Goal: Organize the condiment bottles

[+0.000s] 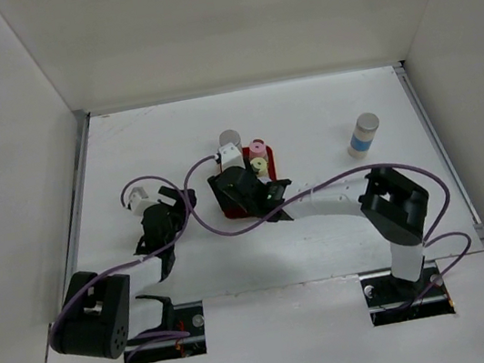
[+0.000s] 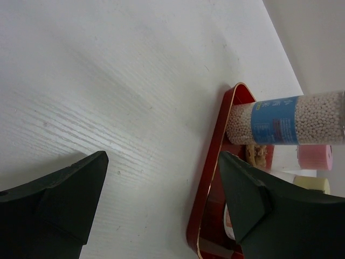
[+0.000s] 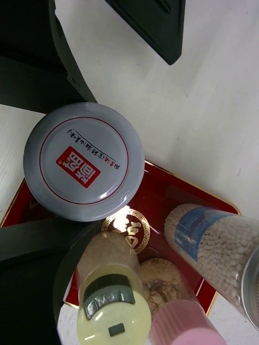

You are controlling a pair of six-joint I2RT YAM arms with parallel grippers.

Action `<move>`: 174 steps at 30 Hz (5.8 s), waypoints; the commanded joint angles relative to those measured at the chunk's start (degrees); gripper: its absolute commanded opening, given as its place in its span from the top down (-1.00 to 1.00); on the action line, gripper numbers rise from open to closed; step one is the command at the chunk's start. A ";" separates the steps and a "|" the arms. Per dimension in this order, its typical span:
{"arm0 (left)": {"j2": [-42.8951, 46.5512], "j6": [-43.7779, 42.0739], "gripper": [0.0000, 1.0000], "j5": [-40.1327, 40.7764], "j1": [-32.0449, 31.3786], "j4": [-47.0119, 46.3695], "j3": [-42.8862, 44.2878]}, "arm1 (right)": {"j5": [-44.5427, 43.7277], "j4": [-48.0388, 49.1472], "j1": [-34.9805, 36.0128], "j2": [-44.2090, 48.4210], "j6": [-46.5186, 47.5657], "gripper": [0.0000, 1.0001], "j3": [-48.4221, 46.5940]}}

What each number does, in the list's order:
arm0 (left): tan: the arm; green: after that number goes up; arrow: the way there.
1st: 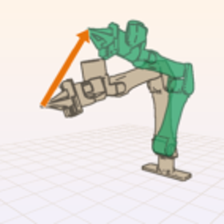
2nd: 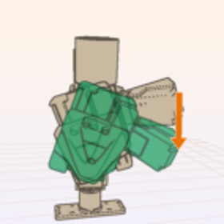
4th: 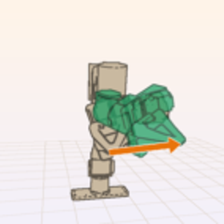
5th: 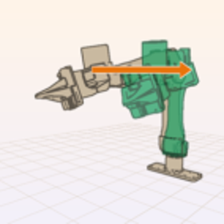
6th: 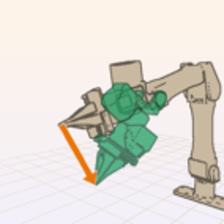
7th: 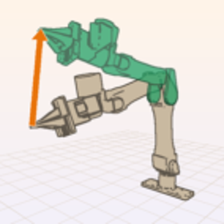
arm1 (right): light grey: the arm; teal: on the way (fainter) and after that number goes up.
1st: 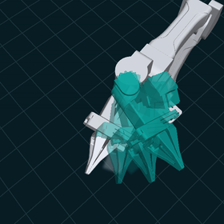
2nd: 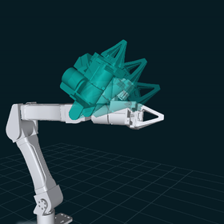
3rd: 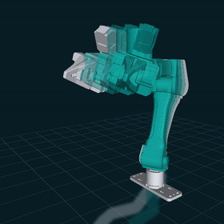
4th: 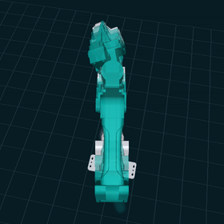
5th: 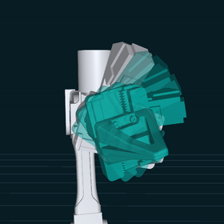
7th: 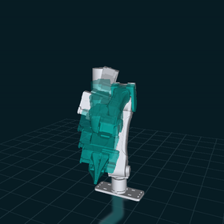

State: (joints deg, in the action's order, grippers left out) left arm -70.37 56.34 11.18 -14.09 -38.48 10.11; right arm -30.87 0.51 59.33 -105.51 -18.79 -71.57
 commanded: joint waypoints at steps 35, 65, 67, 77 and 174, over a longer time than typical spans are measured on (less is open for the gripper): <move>-0.39 0.70 -0.66 -1.95 -1.42 -3.89 1.14 | -5.16 6.52 1.80 15.76 -1.43 -0.84 3.09; -2.49 0.44 -0.67 -2.13 -2.74 -4.24 1.93 | 3.98 -2.55 -53.66 20.70 1.21 -0.76 13.12; -3.19 0.44 -0.67 -2.74 -2.92 -4.24 2.28 | 4.33 -0.43 -53.75 20.17 1.38 -0.57 13.74; -2.32 0.27 -0.67 -1.69 -3.27 -4.41 2.11 | -0.76 5.73 -42.35 33.95 5.24 -0.07 16.55; 0.15 -0.97 -1.00 0.42 -3.88 3.59 4.74 | -11.93 13.56 -21.58 50.14 -13.03 -1.00 49.51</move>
